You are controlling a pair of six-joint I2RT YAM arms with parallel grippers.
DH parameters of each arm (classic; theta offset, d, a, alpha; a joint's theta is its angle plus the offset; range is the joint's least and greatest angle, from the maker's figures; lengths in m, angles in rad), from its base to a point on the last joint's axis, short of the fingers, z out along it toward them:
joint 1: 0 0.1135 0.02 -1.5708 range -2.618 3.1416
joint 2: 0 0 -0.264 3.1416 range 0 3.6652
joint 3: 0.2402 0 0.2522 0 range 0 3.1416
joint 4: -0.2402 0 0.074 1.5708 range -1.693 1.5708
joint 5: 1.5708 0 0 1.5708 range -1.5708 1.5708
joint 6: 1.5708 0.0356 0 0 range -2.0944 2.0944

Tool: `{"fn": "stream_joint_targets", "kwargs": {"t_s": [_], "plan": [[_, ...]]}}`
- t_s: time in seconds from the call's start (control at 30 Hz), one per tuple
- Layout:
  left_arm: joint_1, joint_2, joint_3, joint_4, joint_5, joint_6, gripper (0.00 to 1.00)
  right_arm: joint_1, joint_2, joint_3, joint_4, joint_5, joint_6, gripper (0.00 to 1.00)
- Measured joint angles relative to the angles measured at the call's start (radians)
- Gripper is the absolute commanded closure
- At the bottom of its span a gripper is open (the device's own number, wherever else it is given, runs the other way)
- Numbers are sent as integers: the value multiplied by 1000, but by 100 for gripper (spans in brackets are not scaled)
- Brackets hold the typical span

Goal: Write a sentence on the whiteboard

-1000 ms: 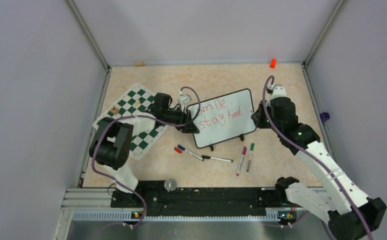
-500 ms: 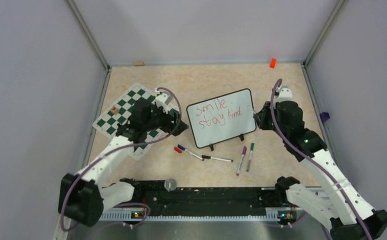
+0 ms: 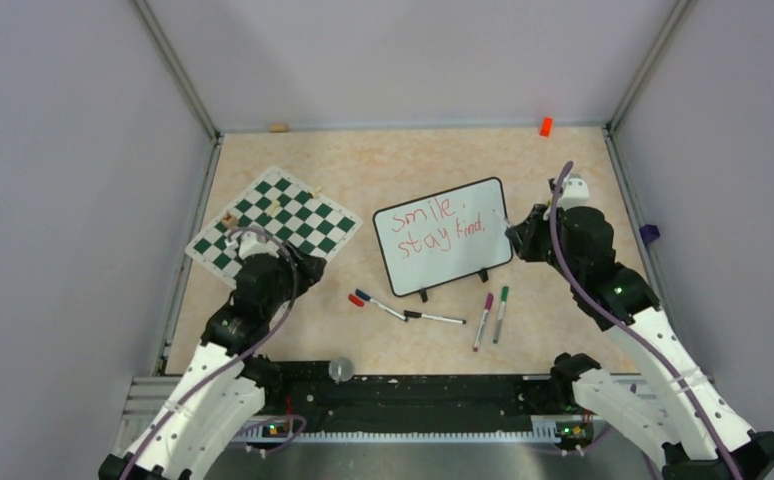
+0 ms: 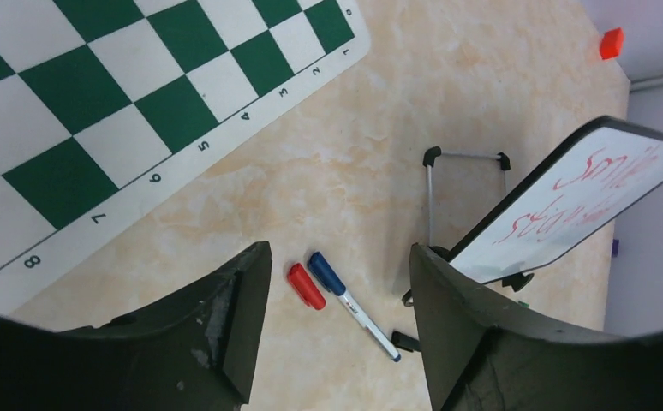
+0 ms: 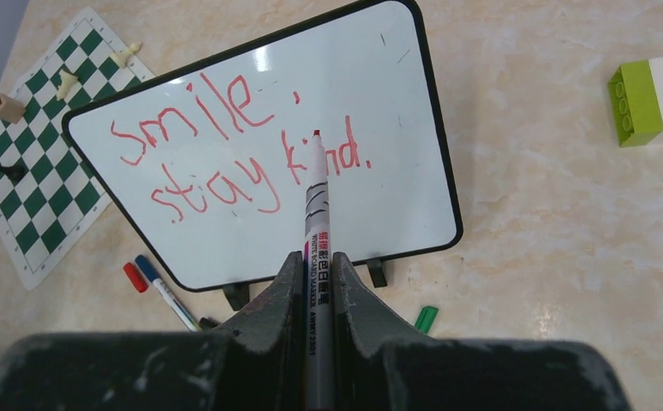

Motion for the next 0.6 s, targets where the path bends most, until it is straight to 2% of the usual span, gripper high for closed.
{"fn": "stream_joint_targets", "kwargs": {"t_s": [0.13,0.23,0.6], "plan": [[-10,189,190,-184,-7,-143,50,0,0,0,0,-6,0,100],[-48,337,294,-260,-19,-258,50,0,0,0,-1,-8,0,100],[-179,636,282,-302,11,-503,52,0,-27,0,-51,-22,7,100]]}}
